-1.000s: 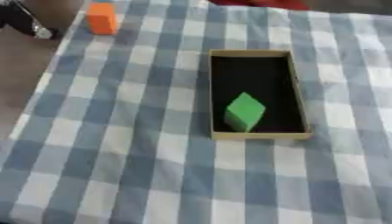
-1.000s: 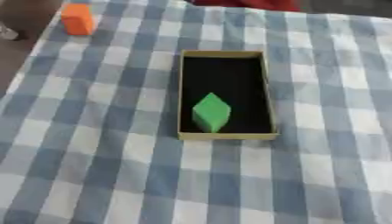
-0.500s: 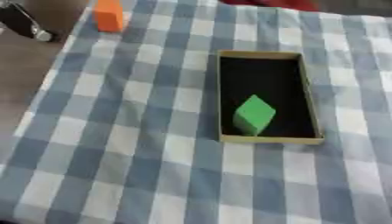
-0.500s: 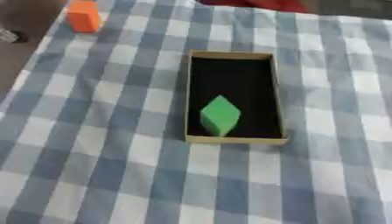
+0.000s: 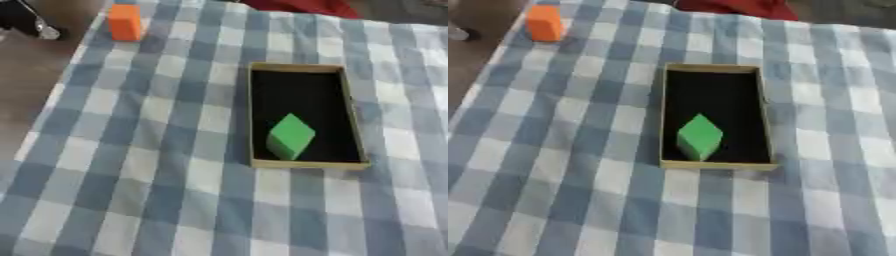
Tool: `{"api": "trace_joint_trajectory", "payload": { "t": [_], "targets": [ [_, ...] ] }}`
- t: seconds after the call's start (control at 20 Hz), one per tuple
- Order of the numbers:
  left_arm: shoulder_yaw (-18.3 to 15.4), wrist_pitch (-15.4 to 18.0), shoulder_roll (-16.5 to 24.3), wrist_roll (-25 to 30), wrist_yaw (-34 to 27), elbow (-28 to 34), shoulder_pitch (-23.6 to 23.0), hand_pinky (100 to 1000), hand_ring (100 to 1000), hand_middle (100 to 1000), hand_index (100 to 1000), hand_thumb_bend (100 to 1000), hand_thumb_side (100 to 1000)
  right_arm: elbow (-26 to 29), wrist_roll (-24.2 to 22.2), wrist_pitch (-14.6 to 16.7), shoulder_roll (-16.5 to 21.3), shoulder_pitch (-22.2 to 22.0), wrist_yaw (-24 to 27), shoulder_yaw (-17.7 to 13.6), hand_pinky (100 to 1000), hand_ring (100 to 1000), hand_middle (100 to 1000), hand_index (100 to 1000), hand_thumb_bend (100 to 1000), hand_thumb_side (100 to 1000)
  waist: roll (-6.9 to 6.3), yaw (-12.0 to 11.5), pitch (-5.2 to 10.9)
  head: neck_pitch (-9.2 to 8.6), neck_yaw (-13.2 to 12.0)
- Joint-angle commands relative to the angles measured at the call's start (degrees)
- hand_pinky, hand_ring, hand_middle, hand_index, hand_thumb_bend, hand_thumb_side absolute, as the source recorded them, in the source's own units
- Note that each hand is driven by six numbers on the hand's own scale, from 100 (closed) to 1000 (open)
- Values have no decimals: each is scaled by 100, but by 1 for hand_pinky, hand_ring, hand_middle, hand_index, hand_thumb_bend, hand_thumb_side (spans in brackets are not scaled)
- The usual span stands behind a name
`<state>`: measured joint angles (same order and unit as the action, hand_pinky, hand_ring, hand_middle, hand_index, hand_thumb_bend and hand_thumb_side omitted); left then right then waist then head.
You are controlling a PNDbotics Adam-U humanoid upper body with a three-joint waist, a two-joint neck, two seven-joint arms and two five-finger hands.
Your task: Pick up objects on the table and place them in the box.
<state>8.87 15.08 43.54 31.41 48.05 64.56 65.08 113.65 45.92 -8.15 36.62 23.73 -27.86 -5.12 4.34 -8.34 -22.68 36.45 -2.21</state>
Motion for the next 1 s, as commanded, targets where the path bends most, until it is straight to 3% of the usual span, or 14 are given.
{"api": "trace_joint_trajectory", "payload": {
  "t": [0.05, 0.55, 1.0],
  "targets": [
    [-131, 13, 49, 75, 173, -177, 207, 848, 924, 844, 879, 543, 100, 94, 14, -23, 210, 70, -23, -74, 798, 774, 772, 795, 100, 1000, -35, 29, 112, -82, -64],
    [-312, -102, -36, 403, 378, -633, 319, 857, 931, 877, 909, 540, 100, 94, 28, 1, 216, 89, -11, -84, 799, 775, 772, 795, 100, 1000, -49, 84, 69, -142, -276],
    [-444, -235, -67, 298, 393, -896, 364, 854, 932, 884, 900, 496, 100, 94, 30, 35, 254, 222, 24, -68, 799, 774, 772, 795, 100, 1000, -9, 210, -153, -326, -483]
  ]
}}
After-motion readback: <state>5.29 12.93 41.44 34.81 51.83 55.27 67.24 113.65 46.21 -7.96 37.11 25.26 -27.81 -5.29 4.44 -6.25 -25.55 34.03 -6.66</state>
